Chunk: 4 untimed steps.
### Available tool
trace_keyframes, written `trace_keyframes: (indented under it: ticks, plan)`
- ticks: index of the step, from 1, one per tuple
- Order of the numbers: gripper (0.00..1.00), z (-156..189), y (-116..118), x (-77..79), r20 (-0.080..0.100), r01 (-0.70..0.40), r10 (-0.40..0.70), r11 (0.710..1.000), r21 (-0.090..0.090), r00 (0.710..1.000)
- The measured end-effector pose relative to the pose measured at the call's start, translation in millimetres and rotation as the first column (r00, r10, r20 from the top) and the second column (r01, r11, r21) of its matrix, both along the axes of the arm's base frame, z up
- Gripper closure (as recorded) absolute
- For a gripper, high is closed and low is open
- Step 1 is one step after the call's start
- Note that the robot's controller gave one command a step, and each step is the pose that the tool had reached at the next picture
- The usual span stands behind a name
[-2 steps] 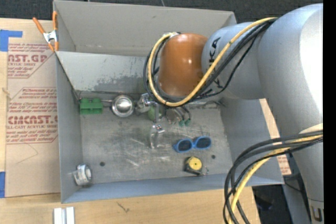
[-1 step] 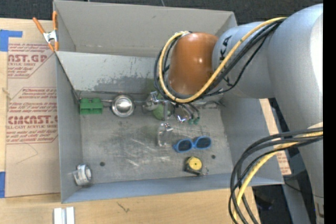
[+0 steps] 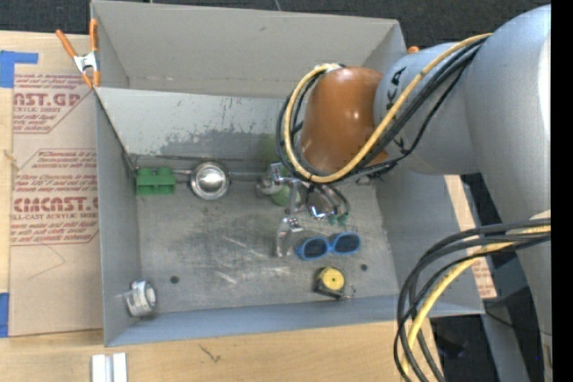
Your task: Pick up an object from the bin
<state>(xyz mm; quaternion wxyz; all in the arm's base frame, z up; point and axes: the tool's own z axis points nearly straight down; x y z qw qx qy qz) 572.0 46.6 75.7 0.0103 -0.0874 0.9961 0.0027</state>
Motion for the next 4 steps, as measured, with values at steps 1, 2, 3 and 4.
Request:
trace_keyframes:
  ticks: [1, 2, 3, 4]
  plan:
    - [0.00, -0.9, -42.4, -32.5, -0.001, 0.083, -0.083, 0.997, -0.001, 0.997]
    - [0.00, -1.6, -92.3, -26.9, -0.006, 0.196, -0.196, 0.981, 0.000, 0.981]
    - [1.00, -0.3, -93.1, -28.0, -0.014, 0.195, -0.195, 0.981, -0.004, 0.981]
    - [1.00, 91.3, -92.8, -25.9, -0.011, 0.195, -0.195, 0.981, -0.006, 0.981]
